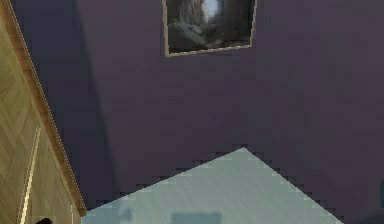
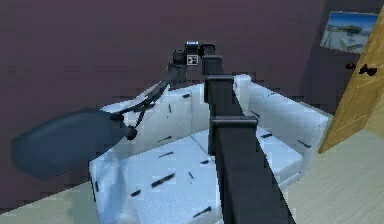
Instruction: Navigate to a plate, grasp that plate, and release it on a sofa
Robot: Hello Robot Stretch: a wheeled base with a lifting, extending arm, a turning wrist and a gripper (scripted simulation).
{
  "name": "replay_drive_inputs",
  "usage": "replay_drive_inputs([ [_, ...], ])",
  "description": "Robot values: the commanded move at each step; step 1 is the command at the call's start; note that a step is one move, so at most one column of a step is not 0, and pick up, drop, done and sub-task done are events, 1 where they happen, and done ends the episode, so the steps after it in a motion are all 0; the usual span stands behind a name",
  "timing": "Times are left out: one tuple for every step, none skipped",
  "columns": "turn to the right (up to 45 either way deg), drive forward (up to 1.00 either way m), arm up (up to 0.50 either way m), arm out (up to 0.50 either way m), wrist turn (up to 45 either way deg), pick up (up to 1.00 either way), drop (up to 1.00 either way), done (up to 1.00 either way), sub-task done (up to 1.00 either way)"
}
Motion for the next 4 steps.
replay_drive_inputs([
  [0.0, 0.0, 0.0, 0.0, 45.0, 0.0, 0.0, 0.0, 0.0],
  [0.0, 0.0, 0.0, 0.0, 45.0, 0.0, 0.0, 0.0, 0.0],
  [0.0, 0.0, 0.0, 0.0, 45.0, 0.0, 0.0, 0.0, 0.0],
  [0.0, 0.0, 0.0, 0.0, 42.0, 0.0, 0.0, 0.0, 0.0],
])
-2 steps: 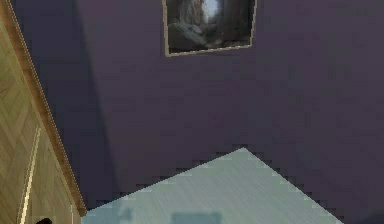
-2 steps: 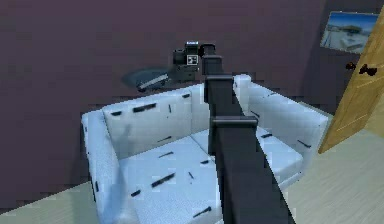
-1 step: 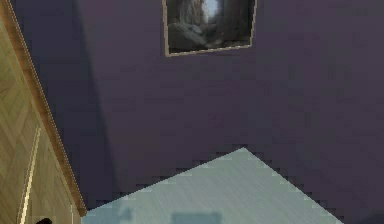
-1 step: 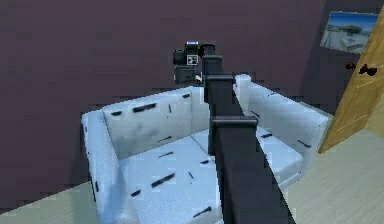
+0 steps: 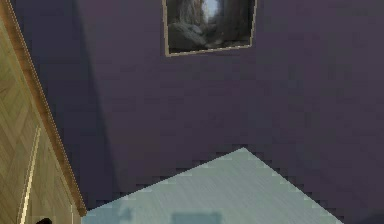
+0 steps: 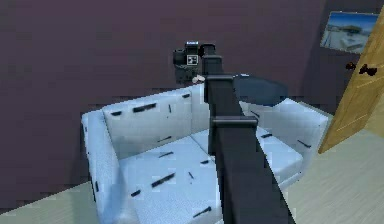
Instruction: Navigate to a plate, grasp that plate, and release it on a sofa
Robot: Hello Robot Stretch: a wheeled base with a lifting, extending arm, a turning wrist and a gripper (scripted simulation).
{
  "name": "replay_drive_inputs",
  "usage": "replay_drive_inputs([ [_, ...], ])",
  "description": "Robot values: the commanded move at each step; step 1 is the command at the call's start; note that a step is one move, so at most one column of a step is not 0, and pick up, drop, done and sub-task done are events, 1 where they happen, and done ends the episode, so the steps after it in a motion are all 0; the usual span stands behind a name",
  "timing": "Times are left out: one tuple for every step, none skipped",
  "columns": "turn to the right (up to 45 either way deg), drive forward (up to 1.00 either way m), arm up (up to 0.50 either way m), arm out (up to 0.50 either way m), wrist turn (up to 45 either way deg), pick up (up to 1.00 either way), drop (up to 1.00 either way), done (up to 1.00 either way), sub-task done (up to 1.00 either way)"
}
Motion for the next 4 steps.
replay_drive_inputs([
  [0.0, 0.0, -0.36, 0.0, 0.0, 0.0, 0.0, 0.0, 0.0],
  [0.0, 0.0, -0.32, 0.0, 0.0, 0.0, 0.0, 0.0, 0.0],
  [0.0, 0.0, 0.0, 0.0, 0.0, 0.0, 1.0, 0.0, 0.0],
  [0.0, 0.0, 0.1, 0.0, 0.0, 0.0, 0.0, 0.0, 0.0],
])
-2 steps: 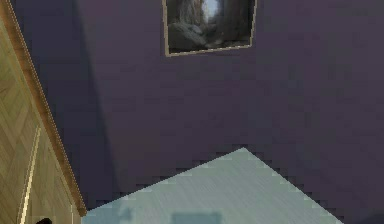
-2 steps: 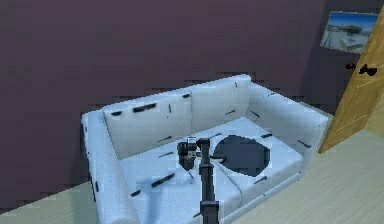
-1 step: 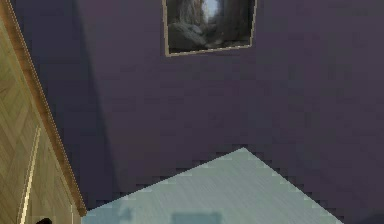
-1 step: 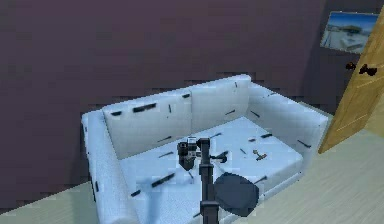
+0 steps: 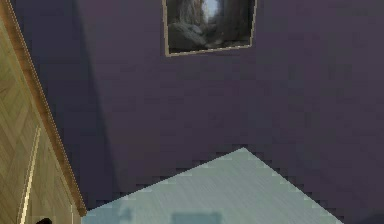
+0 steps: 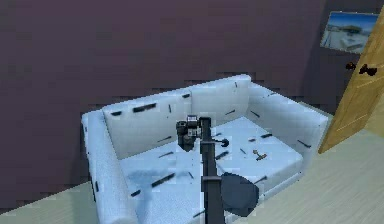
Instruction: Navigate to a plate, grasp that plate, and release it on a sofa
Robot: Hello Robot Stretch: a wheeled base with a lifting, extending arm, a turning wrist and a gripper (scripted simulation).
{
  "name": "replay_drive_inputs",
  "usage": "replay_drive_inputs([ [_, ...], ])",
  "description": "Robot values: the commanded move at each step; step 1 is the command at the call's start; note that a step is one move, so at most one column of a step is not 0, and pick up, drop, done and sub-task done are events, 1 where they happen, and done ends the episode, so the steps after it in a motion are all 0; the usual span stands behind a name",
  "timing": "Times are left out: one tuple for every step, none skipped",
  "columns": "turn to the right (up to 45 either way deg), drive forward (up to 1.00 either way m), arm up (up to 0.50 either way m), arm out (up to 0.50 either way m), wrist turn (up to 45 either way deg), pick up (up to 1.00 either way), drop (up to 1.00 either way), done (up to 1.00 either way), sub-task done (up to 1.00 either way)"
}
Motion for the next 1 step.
replay_drive_inputs([
  [0.0, 0.0, 0.0, -0.08, 0.0, 0.0, 0.0, 0.0, 0.0],
])
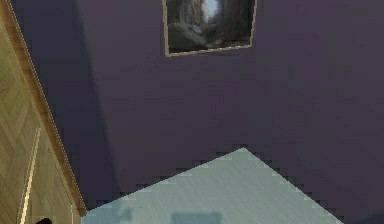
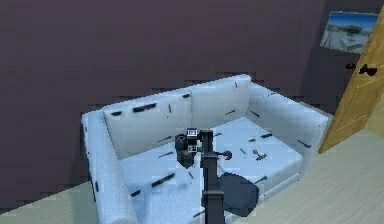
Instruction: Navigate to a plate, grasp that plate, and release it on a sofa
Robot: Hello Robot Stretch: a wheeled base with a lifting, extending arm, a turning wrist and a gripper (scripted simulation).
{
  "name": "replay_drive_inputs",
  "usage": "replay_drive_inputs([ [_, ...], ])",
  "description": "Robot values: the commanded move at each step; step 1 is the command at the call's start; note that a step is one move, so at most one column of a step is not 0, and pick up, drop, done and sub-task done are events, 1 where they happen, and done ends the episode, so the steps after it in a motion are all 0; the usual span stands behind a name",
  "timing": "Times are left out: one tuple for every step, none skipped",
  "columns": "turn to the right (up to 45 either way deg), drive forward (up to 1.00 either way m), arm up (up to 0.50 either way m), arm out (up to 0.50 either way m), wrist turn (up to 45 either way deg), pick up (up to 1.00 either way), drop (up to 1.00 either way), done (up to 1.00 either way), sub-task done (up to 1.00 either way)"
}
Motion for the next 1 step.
replay_drive_inputs([
  [0.0, 0.0, 0.0, 0.0, 0.0, 0.0, 0.0, 1.0, 0.0],
])
